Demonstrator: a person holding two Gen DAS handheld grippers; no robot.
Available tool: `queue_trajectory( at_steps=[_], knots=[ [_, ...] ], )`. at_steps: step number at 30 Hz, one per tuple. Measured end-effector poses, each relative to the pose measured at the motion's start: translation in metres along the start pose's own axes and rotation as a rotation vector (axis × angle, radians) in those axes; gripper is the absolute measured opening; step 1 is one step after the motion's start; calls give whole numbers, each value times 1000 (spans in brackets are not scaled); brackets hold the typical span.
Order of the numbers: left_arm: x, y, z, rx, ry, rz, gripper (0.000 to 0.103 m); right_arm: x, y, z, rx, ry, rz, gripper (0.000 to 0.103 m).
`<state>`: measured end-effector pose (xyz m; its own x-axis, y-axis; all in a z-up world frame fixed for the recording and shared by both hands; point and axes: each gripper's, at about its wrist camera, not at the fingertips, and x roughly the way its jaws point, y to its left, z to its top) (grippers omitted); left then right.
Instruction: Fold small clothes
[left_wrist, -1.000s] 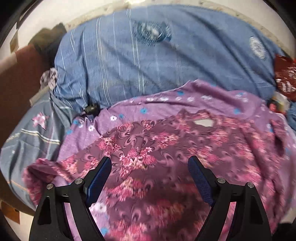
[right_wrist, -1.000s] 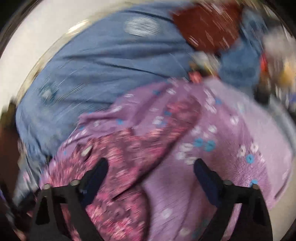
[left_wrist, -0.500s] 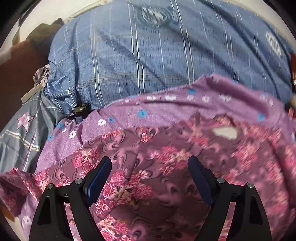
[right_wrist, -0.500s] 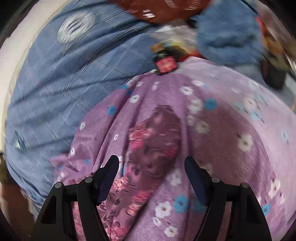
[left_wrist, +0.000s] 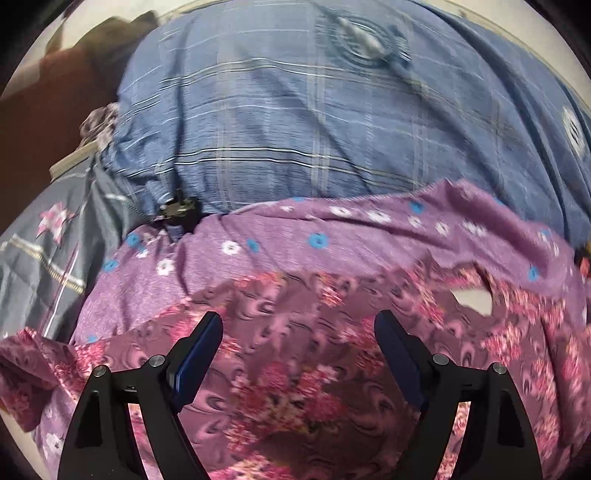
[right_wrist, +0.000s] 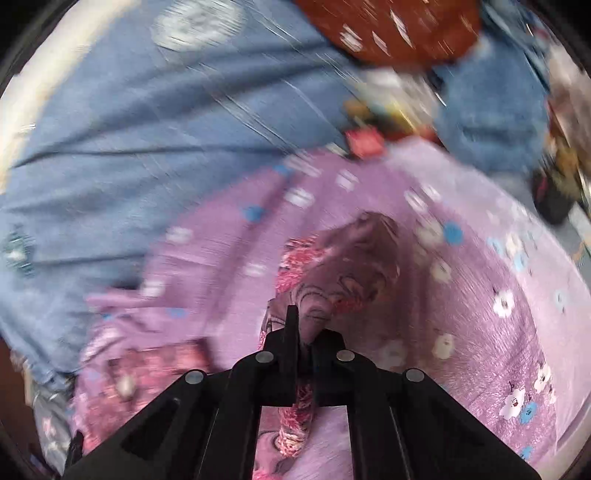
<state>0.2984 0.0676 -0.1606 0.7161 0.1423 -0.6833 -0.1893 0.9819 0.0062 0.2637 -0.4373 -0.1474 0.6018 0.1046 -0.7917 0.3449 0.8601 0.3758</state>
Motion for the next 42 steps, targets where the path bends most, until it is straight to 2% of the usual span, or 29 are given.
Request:
queue_trajectory(
  at_steps=[4,7,11,14,15,16,17,18,19,20,24,26,28,30,32,34,36,38,40,42],
  knots=[
    [-9,22,8,-52,-29,39,84,-51,56,-6,-85,-64,203,4],
    [-16,42,12,-99,-54,78,84,-73,111,-21,-169,-65,341,4],
    [-21,75,17,-189,-67,126,84,-72,186,-57,-261,-5,499,4],
    [-22,97,18,-257,-59,154,84,-55,230,-95,-337,73,554,6],
    [-22,106,17,-281,-55,162,84,-46,244,-110,-357,120,573,11],
    [-22,111,17,-295,-54,167,84,-35,257,-127,-378,186,584,11],
    [-21,118,17,-310,-53,179,84,-26,268,-141,-398,248,591,18],
    [-18,123,18,-320,-52,191,84,-14,278,-158,-422,324,604,33],
    [-17,126,19,-324,-49,197,84,-9,282,-168,-432,358,618,43],
    [-15,128,19,-329,-44,197,84,-4,283,-177,-430,371,631,56],
    [-12,129,19,-320,-34,174,84,-4,261,-182,-408,269,579,58],
    [-11,125,21,-298,-35,135,84,0,249,-180,-410,227,520,56],
    [-7,117,21,-269,-13,48,84,6,233,-176,-402,230,455,52],
    [4,113,21,-271,34,-57,84,15,209,-169,-356,258,436,44],
    [18,107,21,-272,80,-113,83,19,191,-166,-329,259,419,44],
    [32,100,21,-253,115,-123,78,26,167,-167,-302,263,389,42],
    [44,97,24,-254,139,-157,67,37,145,-168,-266,294,370,41],
    [61,91,27,-272,176,-245,66,44,130,-168,-246,289,337,41],
    [78,90,29,-301,225,-322,61,50,118,-165,-232,275,313,41],
    [87,88,29,-339,261,-386,60,56,108,-164,-227,266,319,40]
  ],
)
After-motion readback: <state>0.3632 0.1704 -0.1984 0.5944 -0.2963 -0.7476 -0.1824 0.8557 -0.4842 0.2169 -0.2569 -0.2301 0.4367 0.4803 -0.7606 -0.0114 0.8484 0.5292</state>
